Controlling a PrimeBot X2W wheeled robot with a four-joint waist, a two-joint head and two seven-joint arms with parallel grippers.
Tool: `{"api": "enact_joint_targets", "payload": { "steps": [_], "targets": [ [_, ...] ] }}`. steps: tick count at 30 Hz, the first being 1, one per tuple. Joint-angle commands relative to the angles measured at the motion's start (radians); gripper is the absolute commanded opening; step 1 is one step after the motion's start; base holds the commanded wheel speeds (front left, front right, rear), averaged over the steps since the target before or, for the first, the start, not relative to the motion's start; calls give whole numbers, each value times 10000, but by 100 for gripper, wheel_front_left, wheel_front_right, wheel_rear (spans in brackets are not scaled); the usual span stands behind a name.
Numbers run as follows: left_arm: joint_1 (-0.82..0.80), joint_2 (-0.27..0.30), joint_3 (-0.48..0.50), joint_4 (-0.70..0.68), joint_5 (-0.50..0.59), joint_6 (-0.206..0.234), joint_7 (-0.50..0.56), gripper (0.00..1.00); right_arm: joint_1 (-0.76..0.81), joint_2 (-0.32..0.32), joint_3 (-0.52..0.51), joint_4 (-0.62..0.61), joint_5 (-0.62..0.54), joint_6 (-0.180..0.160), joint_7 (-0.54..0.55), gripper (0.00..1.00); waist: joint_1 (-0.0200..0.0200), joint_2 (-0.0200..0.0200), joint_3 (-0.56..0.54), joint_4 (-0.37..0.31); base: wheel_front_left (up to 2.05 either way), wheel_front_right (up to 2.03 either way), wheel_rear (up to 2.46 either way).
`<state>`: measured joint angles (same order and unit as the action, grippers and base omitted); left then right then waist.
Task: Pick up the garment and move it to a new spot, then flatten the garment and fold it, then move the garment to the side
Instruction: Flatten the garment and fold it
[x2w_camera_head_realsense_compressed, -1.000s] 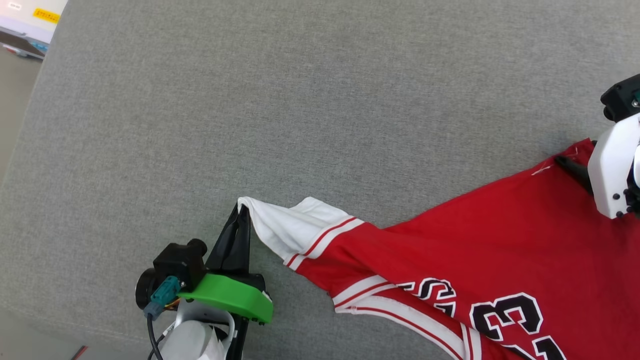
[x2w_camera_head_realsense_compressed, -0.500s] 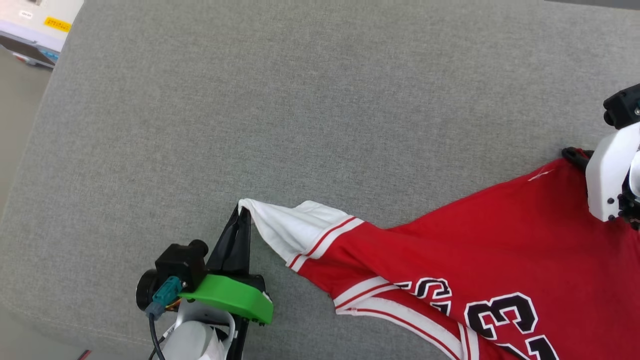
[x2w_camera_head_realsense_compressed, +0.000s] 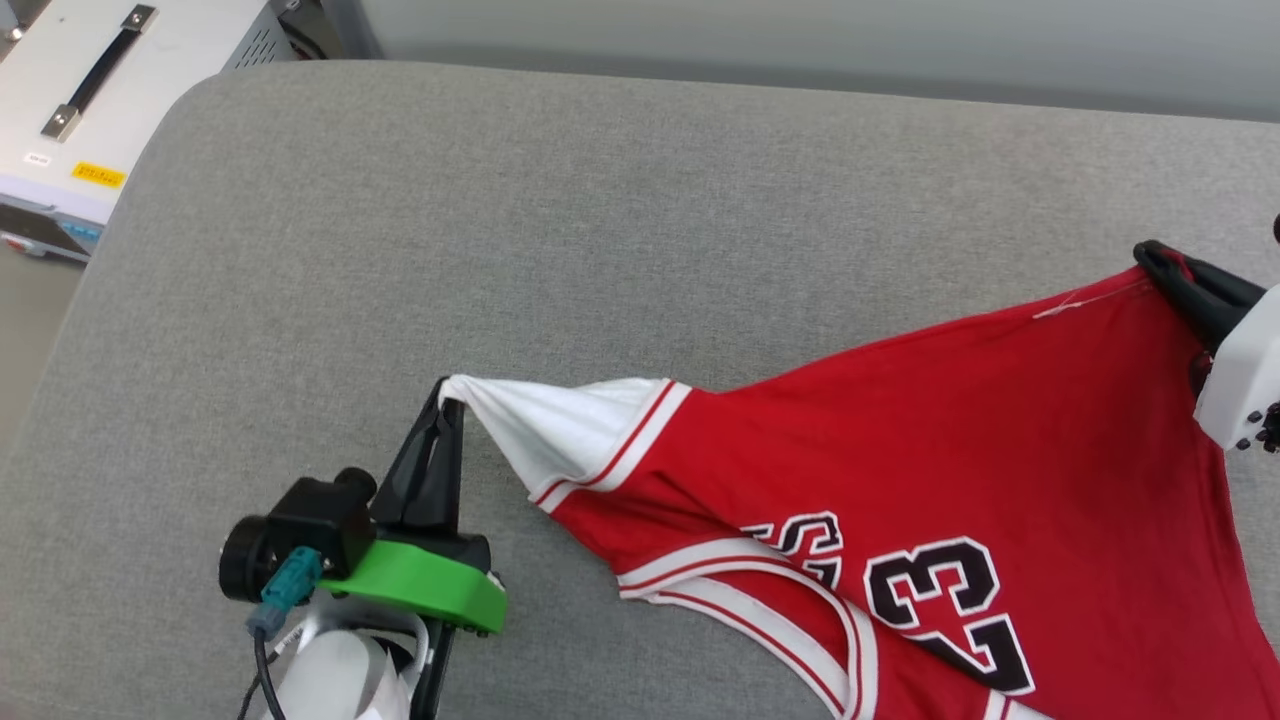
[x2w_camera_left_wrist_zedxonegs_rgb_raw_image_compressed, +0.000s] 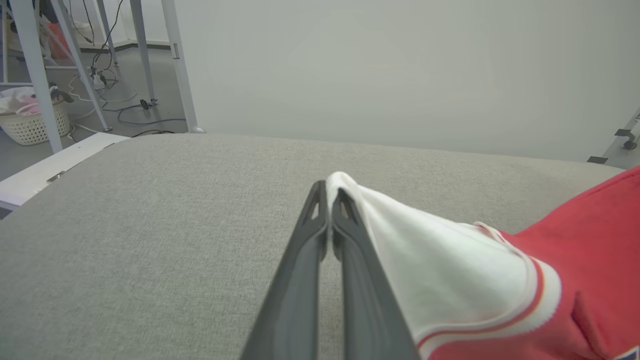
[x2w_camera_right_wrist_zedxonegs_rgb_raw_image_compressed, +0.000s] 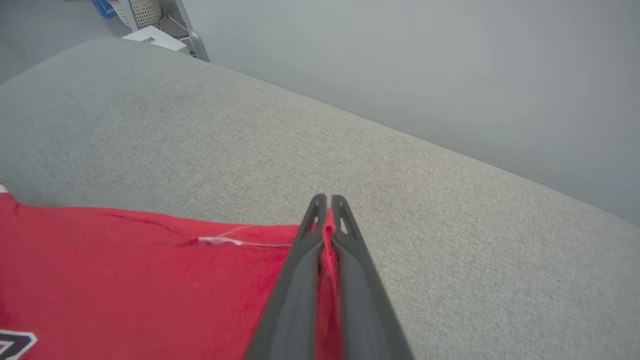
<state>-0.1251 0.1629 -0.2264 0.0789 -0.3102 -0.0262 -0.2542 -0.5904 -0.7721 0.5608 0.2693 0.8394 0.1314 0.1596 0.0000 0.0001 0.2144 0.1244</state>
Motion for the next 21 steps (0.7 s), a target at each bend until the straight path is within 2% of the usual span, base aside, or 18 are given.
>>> {"api": "enact_joint_targets", "payload": {
  "steps": [1, 6, 7, 13, 21],
  "targets": [
    [-275, 173, 81, -166, 122, -51, 24, 0, 137, -30, -183, -199, -42, -7, -174, 0, 0, -1, -394, -377, 0, 0, 0],
    [-1293, 542, 230, -805, 217, -149, 315, 0, 249, -10, -1033, -961, -315, -7, -445, 0, 0, -1, -553, -643, 0, 0, 0],
    [-2134, 756, 251, -1131, 312, -250, 556, 0, 266, 74, -1620, -1427, -580, -7, -447, 0, 0, -1, -564, -776, 0, 0, 0],
    [-3910, 1025, 134, -1481, 414, -490, 1109, 0, 89, 410, -2768, -2292, -1146, -7, -197, 0, 0, -1, -354, -1011, 0, 0, 0],
    [-6978, 1330, -34, -779, 368, -814, 1537, 0, -1180, 997, -3694, -2797, -1884, -7, 388, 0, 0, -1, 676, -1232, 0, 0, 0]
  ]
}}
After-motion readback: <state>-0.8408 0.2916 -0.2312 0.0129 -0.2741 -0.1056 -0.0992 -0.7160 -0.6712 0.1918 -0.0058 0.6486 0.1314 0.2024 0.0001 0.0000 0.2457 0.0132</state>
